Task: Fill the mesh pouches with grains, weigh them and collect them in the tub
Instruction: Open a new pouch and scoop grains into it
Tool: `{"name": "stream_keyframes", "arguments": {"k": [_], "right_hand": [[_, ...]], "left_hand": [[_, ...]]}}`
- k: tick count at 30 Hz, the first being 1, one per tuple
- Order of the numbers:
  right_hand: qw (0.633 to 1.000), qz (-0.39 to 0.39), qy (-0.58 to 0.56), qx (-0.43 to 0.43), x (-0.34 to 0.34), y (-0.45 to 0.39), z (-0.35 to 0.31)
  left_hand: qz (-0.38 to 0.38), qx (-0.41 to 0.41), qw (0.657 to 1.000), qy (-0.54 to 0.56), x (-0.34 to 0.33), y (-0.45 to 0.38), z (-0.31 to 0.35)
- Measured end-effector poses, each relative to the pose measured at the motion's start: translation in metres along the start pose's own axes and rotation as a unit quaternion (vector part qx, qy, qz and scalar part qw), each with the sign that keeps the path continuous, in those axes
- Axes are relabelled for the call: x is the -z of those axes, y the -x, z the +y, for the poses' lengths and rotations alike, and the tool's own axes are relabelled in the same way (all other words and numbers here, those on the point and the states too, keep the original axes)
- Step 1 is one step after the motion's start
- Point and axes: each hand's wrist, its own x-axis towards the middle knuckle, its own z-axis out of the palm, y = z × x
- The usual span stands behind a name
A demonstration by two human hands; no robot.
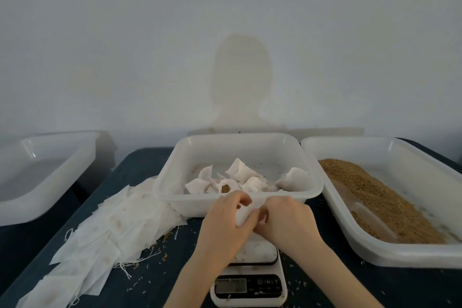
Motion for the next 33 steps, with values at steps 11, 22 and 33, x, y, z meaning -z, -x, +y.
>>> {"name": "stream_keyframes", "arguments": {"k": [11,22,33], "right_hand": [[0.993,-0.054,-0.090,0.056,0.046,0.008,0.032],[0.983,0.035,0.027,-0.177,0.062,0.002,0.169],[0.960,-0.163,0.119,-0.193,0.052,0.003,0.214]], "left_hand": [[-0.142,0.002,0.988,0.061,-0.017,-0.010,0.002],[-0.164,0.003,0.986,0.025,-0.035,-0.017,0.008],[-0.170,-0.062,0.983,0.032,-0.061,-0.028,0.029]]}}
